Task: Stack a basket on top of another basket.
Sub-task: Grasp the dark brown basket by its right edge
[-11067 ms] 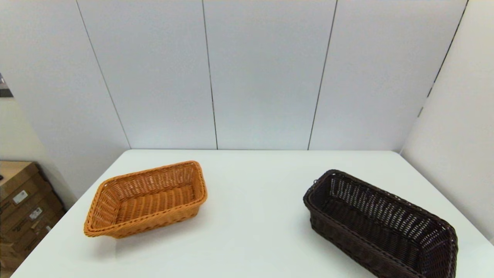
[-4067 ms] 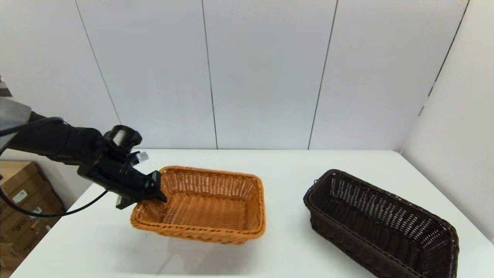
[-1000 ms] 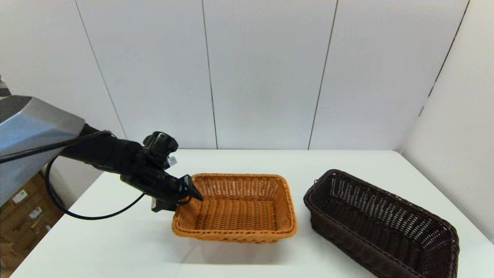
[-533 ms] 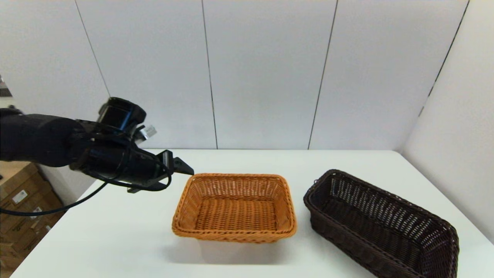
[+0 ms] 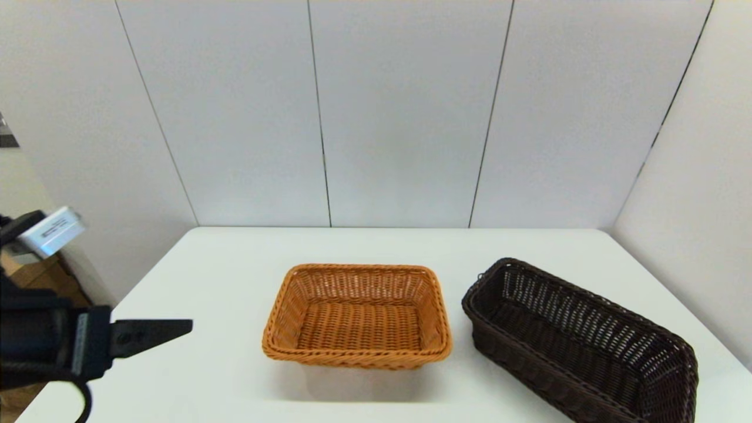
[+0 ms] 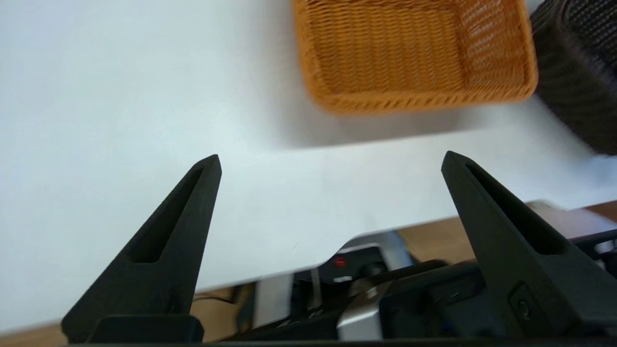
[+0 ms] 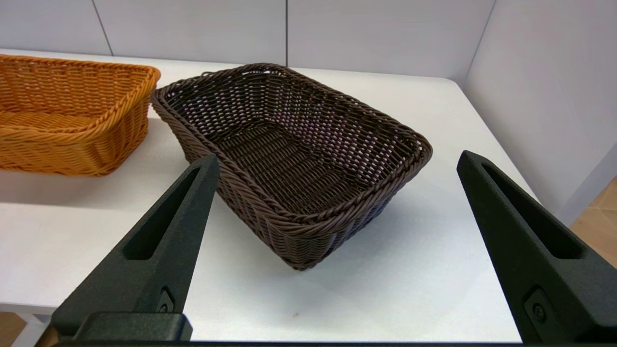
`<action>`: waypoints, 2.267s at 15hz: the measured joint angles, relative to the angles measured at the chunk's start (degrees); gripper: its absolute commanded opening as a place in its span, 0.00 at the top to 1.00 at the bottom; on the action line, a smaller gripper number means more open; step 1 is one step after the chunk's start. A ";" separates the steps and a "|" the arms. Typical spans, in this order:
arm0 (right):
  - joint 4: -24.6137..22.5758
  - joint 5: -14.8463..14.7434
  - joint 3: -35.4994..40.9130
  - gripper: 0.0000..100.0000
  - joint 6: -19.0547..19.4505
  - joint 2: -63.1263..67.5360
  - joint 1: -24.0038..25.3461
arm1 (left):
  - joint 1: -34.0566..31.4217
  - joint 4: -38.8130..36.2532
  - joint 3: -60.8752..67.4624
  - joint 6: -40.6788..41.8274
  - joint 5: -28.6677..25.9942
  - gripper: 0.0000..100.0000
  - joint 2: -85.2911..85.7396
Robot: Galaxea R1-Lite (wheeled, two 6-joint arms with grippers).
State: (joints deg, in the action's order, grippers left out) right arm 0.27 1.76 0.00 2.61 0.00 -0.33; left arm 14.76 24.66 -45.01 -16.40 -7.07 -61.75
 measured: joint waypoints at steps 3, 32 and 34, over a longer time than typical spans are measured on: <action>-0.02 0.00 0.00 0.00 -0.02 0.00 0.00 | 0.00 5.22 3.74 1.82 2.36 0.00 14.14; 0.00 0.04 0.00 0.00 -0.09 0.00 0.00 | -14.84 -13.99 32.48 19.37 0.35 0.00 61.82; -0.02 0.06 0.00 0.00 -0.11 0.00 0.00 | -14.84 -19.41 36.06 19.64 0.55 0.00 61.82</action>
State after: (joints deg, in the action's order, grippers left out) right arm 0.24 1.82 0.00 2.50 0.00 -0.33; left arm -0.07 5.25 -8.95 3.24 -6.52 0.07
